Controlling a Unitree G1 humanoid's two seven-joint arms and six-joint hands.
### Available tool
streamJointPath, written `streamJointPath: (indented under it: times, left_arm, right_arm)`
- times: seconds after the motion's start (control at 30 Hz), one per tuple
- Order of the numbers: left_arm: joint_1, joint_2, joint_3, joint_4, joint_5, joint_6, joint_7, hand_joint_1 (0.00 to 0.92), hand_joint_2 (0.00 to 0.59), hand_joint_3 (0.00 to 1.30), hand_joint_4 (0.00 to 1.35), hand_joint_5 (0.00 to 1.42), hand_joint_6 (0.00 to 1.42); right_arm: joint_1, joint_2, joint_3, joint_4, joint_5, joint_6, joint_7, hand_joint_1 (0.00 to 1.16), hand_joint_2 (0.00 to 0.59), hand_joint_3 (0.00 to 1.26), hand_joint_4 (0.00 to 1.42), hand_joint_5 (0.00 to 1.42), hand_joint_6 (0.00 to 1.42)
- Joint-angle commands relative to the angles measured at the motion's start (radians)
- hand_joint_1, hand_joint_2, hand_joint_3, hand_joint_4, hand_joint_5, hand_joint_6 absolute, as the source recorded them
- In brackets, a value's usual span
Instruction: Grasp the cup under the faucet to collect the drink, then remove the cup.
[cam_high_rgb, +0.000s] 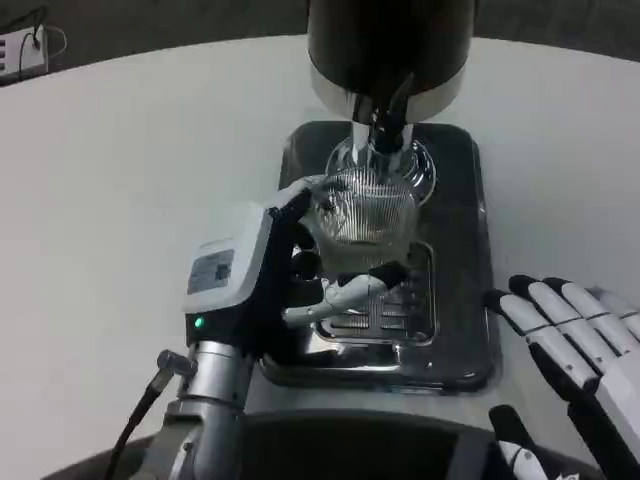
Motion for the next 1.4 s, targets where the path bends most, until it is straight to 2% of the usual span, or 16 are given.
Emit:
streamJointPath:
  times: [0.03, 0.17, 0.27, 0.33, 0.47, 0.63, 0.73, 0.83, 0.93, 1.23, 1.4]
  left_arm:
    - [0.025, 0.021, 0.005, -0.011, -0.024, -0.009, -0.008, 0.151, 0.039, 0.21, 0.08, 0.51, 0.51]
    - [0.030, 0.025, -0.001, -0.020, -0.034, -0.012, -0.009, 0.122, 0.040, 0.19, 0.06, 0.48, 0.45]
    - [0.066, 0.024, 0.010, -0.075, -0.044, -0.017, 0.000, 0.062, 0.026, 0.16, 0.05, 0.43, 0.38]
    - [0.112, 0.021, 0.031, -0.146, -0.065, -0.018, 0.000, 0.005, 0.019, 0.15, 0.04, 0.41, 0.35]
    - [0.219, 0.011, 0.085, -0.326, -0.128, -0.021, -0.028, 0.000, 0.034, 0.11, 0.01, 0.32, 0.25]
    - [0.312, -0.001, 0.145, -0.537, -0.217, -0.022, -0.095, 0.000, 0.087, 0.10, 0.00, 0.22, 0.13]
    - [0.346, -0.005, 0.178, -0.661, -0.289, -0.020, -0.162, 0.000, 0.101, 0.01, 0.00, 0.10, 0.03]
    - [0.351, 0.011, 0.190, -0.757, -0.319, 0.007, -0.252, 0.000, 0.118, 0.00, 0.00, 0.01, 0.00]
    - [0.340, 0.026, 0.193, -0.852, -0.327, 0.054, -0.353, 0.000, 0.123, 0.00, 0.00, 0.00, 0.00]
    - [0.264, 0.015, 0.157, -1.031, -0.387, 0.213, -0.589, 0.000, 0.145, 0.00, 0.00, 0.00, 0.00]
    - [0.226, 0.003, 0.148, -1.074, -0.417, 0.264, -0.655, 0.000, 0.153, 0.00, 0.00, 0.00, 0.00]
  right_arm:
    - [-0.001, 0.000, 0.007, 0.006, 0.008, 0.001, 0.006, 0.26, 0.506, 0.14, 0.08, 0.10, 0.13]
    - [0.000, 0.003, 0.012, 0.005, 0.007, 0.005, 0.007, 0.25, 0.503, 0.14, 0.07, 0.10, 0.13]
    - [0.001, 0.005, 0.013, 0.005, 0.005, 0.006, 0.006, 0.25, 0.503, 0.14, 0.07, 0.10, 0.13]
    - [0.002, 0.007, 0.013, 0.004, 0.004, 0.008, 0.005, 0.25, 0.502, 0.14, 0.07, 0.10, 0.13]
    - [0.004, 0.007, 0.014, 0.003, 0.004, 0.012, 0.006, 0.25, 0.502, 0.14, 0.07, 0.10, 0.13]
    - [0.004, 0.006, 0.021, 0.004, 0.001, 0.009, 0.005, 0.24, 0.506, 0.14, 0.07, 0.10, 0.13]
    - [0.003, 0.010, 0.030, -0.001, -0.005, 0.011, 0.004, 0.24, 0.504, 0.14, 0.07, 0.10, 0.13]
    - [0.004, 0.013, 0.036, -0.005, -0.009, 0.012, 0.004, 0.24, 0.503, 0.14, 0.07, 0.10, 0.13]
    - [0.010, 0.015, 0.045, -0.010, -0.014, 0.011, 0.003, 0.24, 0.503, 0.14, 0.07, 0.10, 0.13]
    - [0.028, 0.028, 0.053, -0.029, -0.022, 0.013, 0.006, 0.24, 0.502, 0.14, 0.07, 0.10, 0.14]
    - [0.038, 0.031, 0.051, -0.040, -0.022, 0.012, 0.008, 0.24, 0.502, 0.14, 0.07, 0.10, 0.14]
